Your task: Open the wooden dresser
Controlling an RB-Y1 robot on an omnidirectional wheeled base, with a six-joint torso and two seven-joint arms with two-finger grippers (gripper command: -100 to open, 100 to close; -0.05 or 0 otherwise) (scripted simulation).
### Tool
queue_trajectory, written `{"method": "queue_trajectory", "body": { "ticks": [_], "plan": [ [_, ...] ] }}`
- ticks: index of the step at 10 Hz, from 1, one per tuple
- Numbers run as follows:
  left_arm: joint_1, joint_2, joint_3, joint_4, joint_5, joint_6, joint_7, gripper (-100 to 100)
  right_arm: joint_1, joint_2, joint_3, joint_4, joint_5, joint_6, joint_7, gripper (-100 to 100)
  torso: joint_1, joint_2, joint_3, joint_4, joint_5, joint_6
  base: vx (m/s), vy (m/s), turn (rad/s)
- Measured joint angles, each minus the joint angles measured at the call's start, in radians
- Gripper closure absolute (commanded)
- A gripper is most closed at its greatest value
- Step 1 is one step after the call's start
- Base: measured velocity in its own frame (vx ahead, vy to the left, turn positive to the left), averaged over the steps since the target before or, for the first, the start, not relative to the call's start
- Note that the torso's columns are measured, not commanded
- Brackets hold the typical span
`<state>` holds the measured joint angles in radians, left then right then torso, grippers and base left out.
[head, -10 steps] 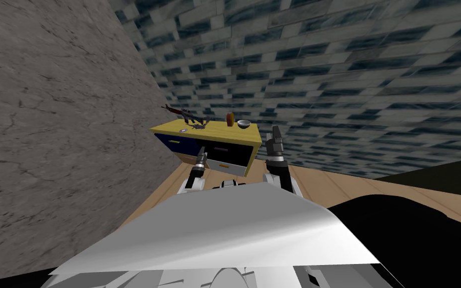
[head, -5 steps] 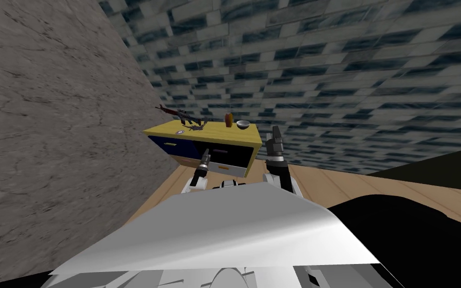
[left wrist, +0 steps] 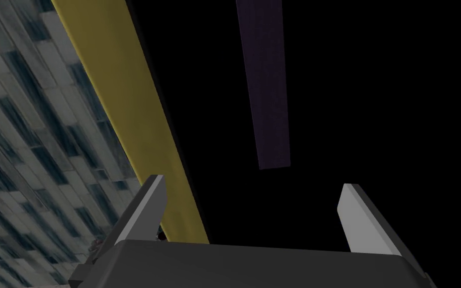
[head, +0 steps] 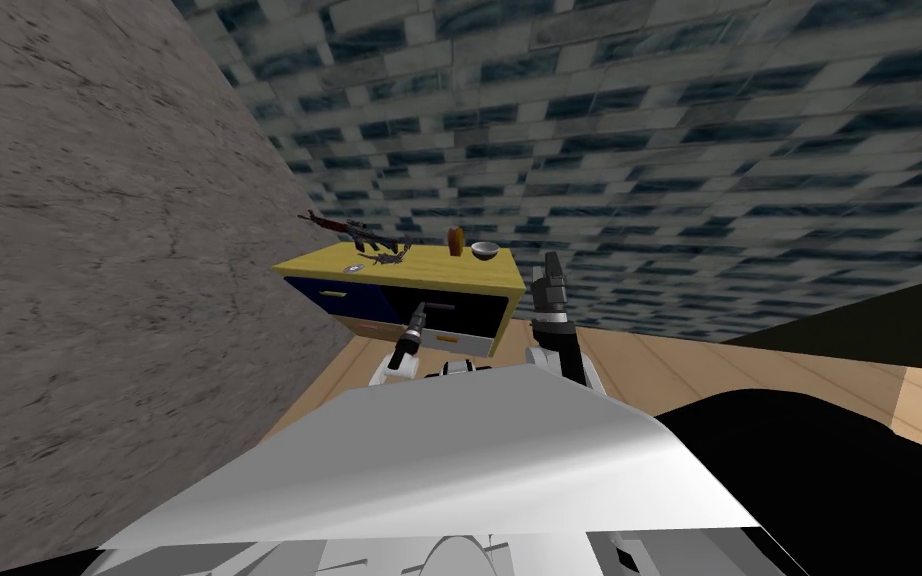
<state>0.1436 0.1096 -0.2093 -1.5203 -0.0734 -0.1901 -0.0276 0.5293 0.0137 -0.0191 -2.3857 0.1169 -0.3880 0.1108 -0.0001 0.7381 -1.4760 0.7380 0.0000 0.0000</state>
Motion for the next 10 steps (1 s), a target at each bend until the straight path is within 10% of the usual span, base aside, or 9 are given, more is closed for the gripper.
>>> {"method": "queue_trajectory", "body": {
  "ticks": [3,4,10],
  "plan": [
    [-0.019,0.002,-0.014,0.057,-0.008,0.008,-0.003,-100,0.0,0.0,0.0,0.0,0.0,0.0,0.0,0,-0.001,0.002,0.001,0.0,0.0,0.0,0.034,0.017,-0.029],
    [-0.019,0.002,-0.014,0.056,-0.008,0.008,-0.003,100,0.0,0.0,0.0,0.0,0.0,0.0,0.0,0,-0.001,0.002,0.001,0.001,0.0,0.0,0.0,0.0,0.0],
    [-0.052,-0.087,0.009,0.087,-0.037,0.029,-0.051,100,0.0,0.0,0.0,0.0,0.0,0.0,0.0,0,-0.001,-0.003,-0.002,-0.001,0.0,0.0,-0.169,0.102,-0.027]
  ]
}}
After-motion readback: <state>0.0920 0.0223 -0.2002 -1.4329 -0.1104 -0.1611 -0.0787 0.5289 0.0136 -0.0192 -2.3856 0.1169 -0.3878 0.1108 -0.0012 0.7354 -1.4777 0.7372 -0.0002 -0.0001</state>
